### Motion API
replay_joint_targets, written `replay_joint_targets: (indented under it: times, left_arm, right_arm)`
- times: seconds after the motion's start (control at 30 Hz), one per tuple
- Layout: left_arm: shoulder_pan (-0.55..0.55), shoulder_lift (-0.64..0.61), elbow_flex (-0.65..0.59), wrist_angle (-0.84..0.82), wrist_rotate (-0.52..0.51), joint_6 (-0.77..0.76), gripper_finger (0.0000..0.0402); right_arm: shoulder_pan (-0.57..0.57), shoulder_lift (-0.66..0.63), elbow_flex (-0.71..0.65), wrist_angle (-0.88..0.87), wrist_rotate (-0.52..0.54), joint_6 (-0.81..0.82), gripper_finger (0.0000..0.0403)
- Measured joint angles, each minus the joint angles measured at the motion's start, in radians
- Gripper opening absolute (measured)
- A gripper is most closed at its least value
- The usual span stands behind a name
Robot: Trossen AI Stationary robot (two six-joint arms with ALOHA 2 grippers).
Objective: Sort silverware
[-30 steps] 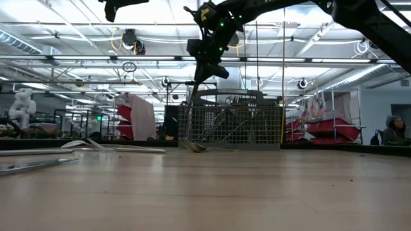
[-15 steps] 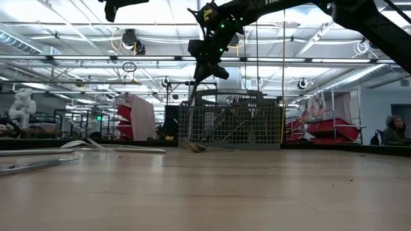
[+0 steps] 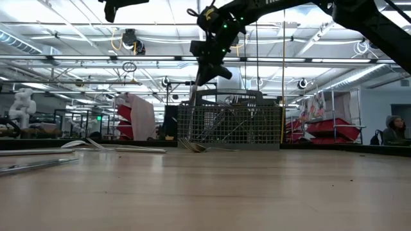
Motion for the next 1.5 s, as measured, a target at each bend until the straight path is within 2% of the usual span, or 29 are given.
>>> replay_joint_targets:
  times: [0.23,0.4,0.5,0.67,0.73,0.87,0.93,0.97,1.1,1.13,1.17,1.3,1.37,1.5]
  left_arm:
    - [0.000,0.000,0.000,0.000,-0.013,0.001,0.0022]
    - [0.000,0.000,0.000,-0.001,-0.014,0.001,0.0022]
    - [0.000,0.000,0.000,-0.009,-0.014,0.000,0.0022]
    - [0.000,0.000,0.000,0.002,-0.014,-0.025,0.0022]
    - [0.004,0.001,-0.006,0.008,-0.001,-0.053,0.0022]
    - [0.049,0.002,-0.086,0.064,0.153,-0.105,0.0022]
    - [0.080,0.008,-0.146,0.094,0.170,-0.131,0.0022]
    - [0.101,0.011,-0.176,0.093,0.131,-0.147,0.0022]
    - [0.226,0.028,-0.251,-0.120,-0.279,-0.372,0.0022]
    - [0.262,0.033,-0.263,-0.175,-0.318,-0.409,0.0022]
    - [0.300,0.039,-0.273,-0.214,-0.313,-0.416,0.0024]
    - [0.404,0.089,-0.295,-0.231,-0.145,-0.398,0.0043]
    - [0.433,0.129,-0.296,-0.256,-0.141,-0.414,0.0061]
    - [0.473,0.208,-0.296,-0.271,-0.149,-0.422,0.0099]
  right_arm:
    - [0.000,0.000,0.000,-0.016,-0.014,0.035,0.0087]
    - [0.000,-0.003,0.004,0.034,0.032,0.038,0.0109]
    - [0.000,-0.018,0.059,0.017,0.045,0.037,0.0113]
    - [0.000,-0.114,0.185,-0.124,0.026,0.159,0.0114]
    - [0.000,-0.189,0.164,-0.188,-0.007,0.230,0.0114]
    - [-0.010,-0.329,0.158,-0.357,-0.109,0.382,0.0114]
    - [-0.012,-0.392,0.159,-0.435,-0.131,0.441,0.0114]
    - [-0.012,-0.418,0.159,-0.475,-0.131,0.460,0.0114]
    - [-0.005,-0.505,0.158,-0.591,-0.129,0.551,0.0114]
    - [-0.004,-0.525,0.157,-0.615,-0.129,0.576,0.0114]
    - [-0.003,-0.546,0.157,-0.638,-0.118,0.592,0.0114]
    - [0.003,-0.614,0.158,-0.717,-0.024,0.629,0.0114]
    - [0.005,-0.642,0.157,-0.750,0.017,0.657,0.0114]
    - [0.006,-0.706,0.156,-0.770,0.014,0.748,0.0114]
